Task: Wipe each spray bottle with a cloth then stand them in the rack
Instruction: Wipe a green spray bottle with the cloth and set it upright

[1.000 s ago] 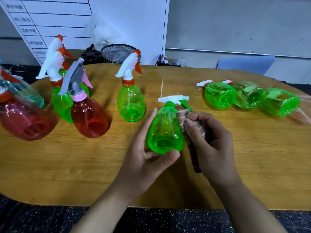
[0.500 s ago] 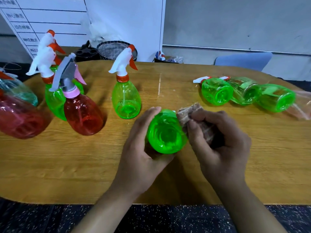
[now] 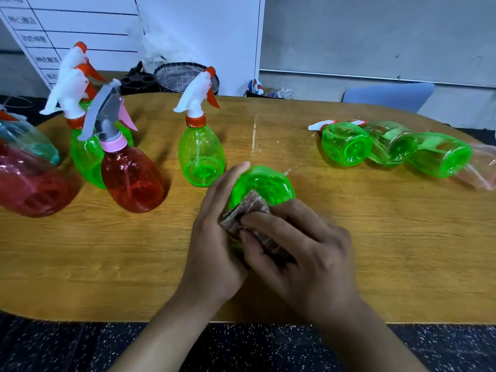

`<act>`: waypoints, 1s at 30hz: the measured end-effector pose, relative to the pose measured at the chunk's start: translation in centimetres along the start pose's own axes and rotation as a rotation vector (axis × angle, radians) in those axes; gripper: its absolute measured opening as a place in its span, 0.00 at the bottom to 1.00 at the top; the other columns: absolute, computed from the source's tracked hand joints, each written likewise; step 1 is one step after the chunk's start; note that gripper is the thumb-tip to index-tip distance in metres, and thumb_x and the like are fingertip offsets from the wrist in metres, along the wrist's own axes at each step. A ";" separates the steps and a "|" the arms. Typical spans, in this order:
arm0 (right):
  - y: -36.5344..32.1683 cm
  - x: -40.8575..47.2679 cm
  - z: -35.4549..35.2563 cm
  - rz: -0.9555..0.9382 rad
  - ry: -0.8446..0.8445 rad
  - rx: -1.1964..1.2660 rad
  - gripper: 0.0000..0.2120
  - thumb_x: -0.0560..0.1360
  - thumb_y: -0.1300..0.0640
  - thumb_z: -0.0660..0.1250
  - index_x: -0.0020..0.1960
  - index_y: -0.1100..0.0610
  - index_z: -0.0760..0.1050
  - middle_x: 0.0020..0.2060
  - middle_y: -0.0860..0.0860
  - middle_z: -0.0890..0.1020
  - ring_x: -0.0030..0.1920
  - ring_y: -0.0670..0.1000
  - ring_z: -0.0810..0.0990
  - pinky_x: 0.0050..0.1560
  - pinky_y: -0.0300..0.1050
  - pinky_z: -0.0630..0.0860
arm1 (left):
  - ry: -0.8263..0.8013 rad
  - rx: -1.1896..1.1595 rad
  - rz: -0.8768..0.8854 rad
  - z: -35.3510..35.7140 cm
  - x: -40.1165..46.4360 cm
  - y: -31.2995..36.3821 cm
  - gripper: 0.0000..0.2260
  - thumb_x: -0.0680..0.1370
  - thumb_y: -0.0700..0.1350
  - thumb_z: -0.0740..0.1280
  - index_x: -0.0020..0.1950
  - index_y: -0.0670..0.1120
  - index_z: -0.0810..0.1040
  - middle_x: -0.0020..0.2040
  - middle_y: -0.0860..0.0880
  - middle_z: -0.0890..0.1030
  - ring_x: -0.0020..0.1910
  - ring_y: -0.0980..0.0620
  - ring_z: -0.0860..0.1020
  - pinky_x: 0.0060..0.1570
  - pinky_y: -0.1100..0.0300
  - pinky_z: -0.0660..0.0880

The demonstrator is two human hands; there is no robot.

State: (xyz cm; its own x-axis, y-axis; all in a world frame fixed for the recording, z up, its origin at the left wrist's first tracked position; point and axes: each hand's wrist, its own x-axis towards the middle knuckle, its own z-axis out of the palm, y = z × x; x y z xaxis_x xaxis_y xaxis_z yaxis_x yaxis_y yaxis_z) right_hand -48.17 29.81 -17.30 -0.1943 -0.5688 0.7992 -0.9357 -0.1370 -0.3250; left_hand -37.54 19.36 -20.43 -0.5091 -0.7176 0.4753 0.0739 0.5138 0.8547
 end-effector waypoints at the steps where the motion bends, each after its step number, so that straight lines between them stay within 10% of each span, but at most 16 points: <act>1: 0.1 -0.2 -0.2 -0.008 -0.008 0.008 0.05 0.78 0.55 0.76 0.52 0.54 0.88 0.46 0.52 0.85 0.44 0.52 0.86 0.42 0.48 0.82 | 0.003 0.005 -0.004 -0.2 0.0 -0.1 0.30 0.78 0.44 0.71 0.81 0.49 0.69 0.75 0.48 0.75 0.75 0.46 0.75 0.73 0.41 0.73; 10: 2.0 0.1 -2.0 0.158 0.092 -0.062 0.06 0.79 0.54 0.74 0.53 0.56 0.87 0.45 0.52 0.83 0.43 0.50 0.83 0.41 0.48 0.79 | -0.003 0.052 -0.021 -0.3 0.0 -0.2 0.42 0.71 0.44 0.84 0.81 0.53 0.69 0.76 0.54 0.73 0.76 0.47 0.74 0.71 0.42 0.75; 18: 0.9 0.4 -0.2 0.097 0.027 0.001 0.07 0.80 0.53 0.74 0.55 0.54 0.87 0.48 0.53 0.84 0.46 0.52 0.85 0.43 0.51 0.81 | 0.010 0.128 0.041 0.2 0.0 0.5 0.35 0.72 0.45 0.76 0.80 0.47 0.71 0.75 0.50 0.74 0.76 0.54 0.73 0.74 0.59 0.71; 26: 2.4 -0.4 -2.1 0.143 0.044 -0.062 0.06 0.79 0.53 0.75 0.53 0.54 0.87 0.46 0.51 0.84 0.44 0.51 0.84 0.40 0.51 0.80 | 0.012 0.108 -0.003 0.3 0.3 0.0 0.42 0.70 0.42 0.84 0.81 0.50 0.70 0.75 0.53 0.73 0.76 0.49 0.73 0.72 0.44 0.75; 30: 2.1 -0.1 -1.6 0.168 0.063 -0.051 0.07 0.80 0.53 0.74 0.56 0.54 0.87 0.47 0.51 0.83 0.44 0.50 0.84 0.41 0.50 0.80 | 0.004 0.146 0.042 1.2 0.3 0.4 0.39 0.72 0.46 0.80 0.80 0.47 0.70 0.75 0.52 0.74 0.77 0.52 0.72 0.76 0.54 0.71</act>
State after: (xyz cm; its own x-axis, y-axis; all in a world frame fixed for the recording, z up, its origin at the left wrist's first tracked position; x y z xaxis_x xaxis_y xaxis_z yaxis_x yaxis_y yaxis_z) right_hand -50.58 30.86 -17.22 -0.3656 -0.5279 0.7666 -0.9021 -0.0019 -0.4315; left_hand -38.66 19.87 -20.21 -0.5051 -0.6953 0.5113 -0.0307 0.6065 0.7945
